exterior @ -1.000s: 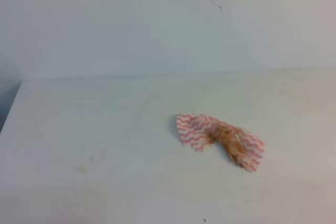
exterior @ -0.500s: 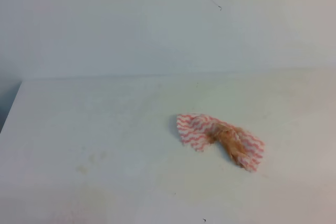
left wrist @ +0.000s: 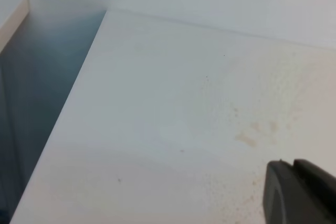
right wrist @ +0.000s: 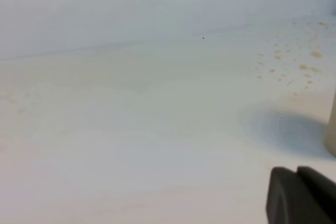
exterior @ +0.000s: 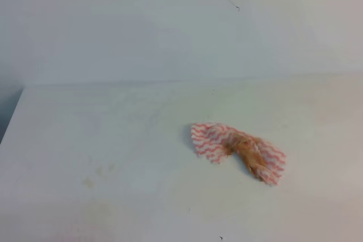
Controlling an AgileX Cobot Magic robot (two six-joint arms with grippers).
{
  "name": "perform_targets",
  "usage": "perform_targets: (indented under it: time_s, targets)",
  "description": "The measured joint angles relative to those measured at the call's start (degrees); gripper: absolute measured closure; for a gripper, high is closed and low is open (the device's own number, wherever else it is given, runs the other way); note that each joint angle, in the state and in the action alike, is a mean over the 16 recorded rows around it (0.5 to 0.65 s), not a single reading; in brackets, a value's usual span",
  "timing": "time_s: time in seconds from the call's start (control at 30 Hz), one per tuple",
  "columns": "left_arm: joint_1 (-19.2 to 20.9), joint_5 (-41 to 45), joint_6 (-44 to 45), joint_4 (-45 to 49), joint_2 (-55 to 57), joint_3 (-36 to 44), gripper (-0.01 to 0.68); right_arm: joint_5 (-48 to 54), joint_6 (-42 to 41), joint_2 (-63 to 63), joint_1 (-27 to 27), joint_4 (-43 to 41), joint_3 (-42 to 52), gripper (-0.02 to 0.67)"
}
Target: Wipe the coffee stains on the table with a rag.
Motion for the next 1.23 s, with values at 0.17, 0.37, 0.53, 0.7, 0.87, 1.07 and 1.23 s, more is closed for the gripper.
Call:
perform_targets:
  time_s: [0.17, 0.37, 0.53, 0.7, 0.87, 1.07, 1.23]
  targets:
    - [0.00, 0.00, 0.00, 0.00, 0.00, 0.00, 0.672, -0.03, 0.03, 0.03, 0.00, 0.17, 0.00, 0.641]
    - [0.00, 0.00, 0.00, 0.00, 0.00, 0.00, 0.672, -0.07, 0.03, 0.00, 0.00, 0.20, 0.00, 0.641]
    - [0.00, 0.00, 0.00, 0.00, 0.00, 0.00, 0.672, -0.07, 0.03, -0.03, 0.00, 0.19, 0.10, 0.641]
    - [0.00, 0.00, 0.00, 0.00, 0.00, 0.00, 0.672, -0.07, 0.03, -0.12, -0.01, 0.19, 0.10, 0.642]
    - [0.00, 0.00, 0.00, 0.00, 0.00, 0.00, 0.672, -0.07, 0.03, -0.14, -0.01, 0.19, 0.10, 0.644]
    - [0.00, 0.00, 0.00, 0.00, 0.00, 0.00, 0.672, -0.07, 0.03, -0.15, -0.02, 0.20, 0.00, 0.647]
    - [0.00, 0.00, 0.00, 0.00, 0.00, 0.00, 0.672, -0.07, 0.03, -0.08, -0.01, 0.20, 0.00, 0.650]
